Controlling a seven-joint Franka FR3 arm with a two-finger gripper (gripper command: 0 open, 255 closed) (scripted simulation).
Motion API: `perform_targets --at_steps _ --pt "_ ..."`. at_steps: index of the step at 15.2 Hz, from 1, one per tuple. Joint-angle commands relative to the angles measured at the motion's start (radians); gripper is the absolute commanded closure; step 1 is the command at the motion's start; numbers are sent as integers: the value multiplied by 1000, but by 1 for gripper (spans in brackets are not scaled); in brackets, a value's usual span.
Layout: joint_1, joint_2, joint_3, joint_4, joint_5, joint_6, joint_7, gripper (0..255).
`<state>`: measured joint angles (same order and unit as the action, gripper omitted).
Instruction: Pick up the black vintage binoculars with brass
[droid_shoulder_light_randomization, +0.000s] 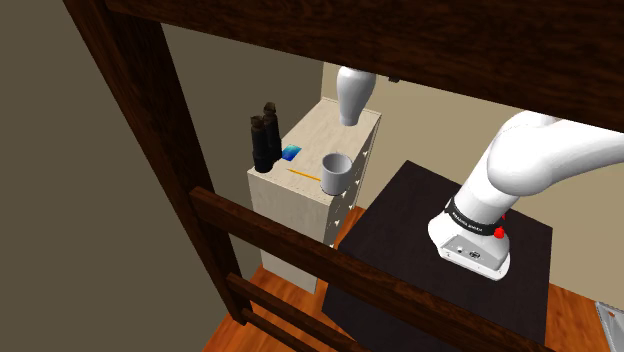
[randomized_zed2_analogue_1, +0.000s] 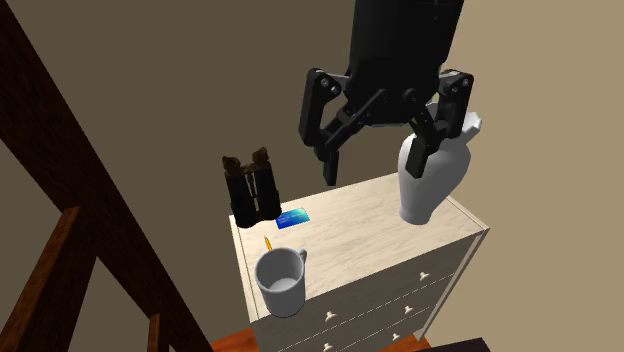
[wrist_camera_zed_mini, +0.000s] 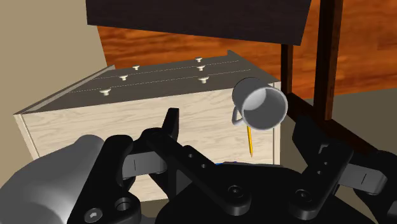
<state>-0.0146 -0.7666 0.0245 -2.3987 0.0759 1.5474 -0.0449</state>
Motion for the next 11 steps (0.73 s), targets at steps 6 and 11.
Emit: perform_targets --at_steps 6,11 --pt "-11 85 135 -2 73 119 237 0" --pt "-37 220 265 44 107 238 472 0"
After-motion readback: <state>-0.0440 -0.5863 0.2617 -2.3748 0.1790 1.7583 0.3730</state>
